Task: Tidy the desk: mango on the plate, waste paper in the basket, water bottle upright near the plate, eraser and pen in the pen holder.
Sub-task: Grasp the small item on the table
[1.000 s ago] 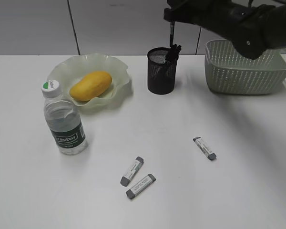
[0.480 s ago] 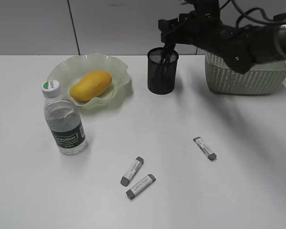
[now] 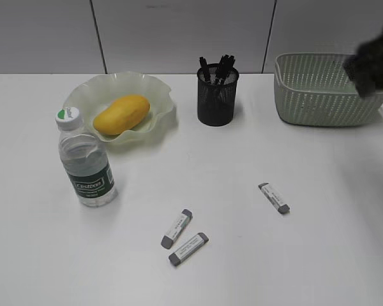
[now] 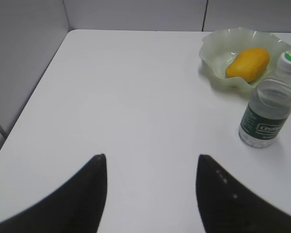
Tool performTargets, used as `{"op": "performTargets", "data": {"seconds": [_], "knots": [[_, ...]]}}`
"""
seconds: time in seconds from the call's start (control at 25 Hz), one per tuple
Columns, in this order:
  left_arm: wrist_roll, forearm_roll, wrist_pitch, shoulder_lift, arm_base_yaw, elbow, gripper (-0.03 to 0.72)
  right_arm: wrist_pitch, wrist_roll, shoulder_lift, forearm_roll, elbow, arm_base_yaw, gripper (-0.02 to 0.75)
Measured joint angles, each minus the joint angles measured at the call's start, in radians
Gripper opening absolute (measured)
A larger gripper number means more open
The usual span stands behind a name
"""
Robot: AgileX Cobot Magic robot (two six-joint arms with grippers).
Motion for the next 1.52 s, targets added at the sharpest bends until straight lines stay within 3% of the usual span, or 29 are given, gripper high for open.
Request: {"op": "performTargets", "data": {"seconds": [0.2, 0.32, 0.6, 0.72, 0.92, 1.08, 1.2, 1.32, 1.4, 1.48, 1.52], "knots": [[0.0, 0.0, 0.0, 0.0, 0.0, 0.0, 0.435, 0.196, -0.026, -0.453, 0.168, 0.343, 0.001, 0.456], [0.0, 0.0, 0.0, 0.0, 0.0, 0.0, 0.435, 0.269, -0.065, -0.767, 0.194, 0.489, 0.001, 0.447], [0.073, -0.072, -0.003, 0.111, 0.0, 0.0, 0.435, 0.275, -0.15, -1.34, 0.2, 0.614, 0.001, 0.445], [0.175, -0.17, -0.011, 0.23, 0.0, -0.03, 0.424, 0.25, -0.154, -1.469, 0.201, 0.627, 0.001, 0.445], [0.368, -0.359, -0.086, 0.497, -0.006, -0.137, 0.29, 0.161, -0.149, -1.481, 0.225, 0.662, 0.001, 0.435], [0.455, -0.52, -0.125, 0.719, -0.043, -0.227, 0.261, 0.145, -0.149, -1.481, 0.23, 0.665, 0.001, 0.415], [0.477, -0.572, -0.186, 0.909, -0.149, -0.281, 0.256, 0.145, -0.149, -1.482, 0.231, 0.665, 0.001, 0.403], [0.47, -0.57, -0.312, 1.056, -0.402, -0.327, 0.256, 0.145, -0.149, -1.483, 0.234, 0.665, 0.001, 0.398], [0.373, -0.477, -0.417, 1.181, -0.621, -0.358, 0.256, 0.145, -0.149, -1.483, 0.234, 0.665, 0.001, 0.395], [0.138, -0.297, -0.454, 1.326, -0.765, -0.404, 0.26, 0.145, -0.149, -1.483, 0.234, 0.665, 0.001, 0.395], [0.05, -0.205, -0.446, 1.413, -0.805, -0.423, 0.276, 0.145, -0.149, -1.483, 0.234, 0.665, 0.001, 0.394]]}}
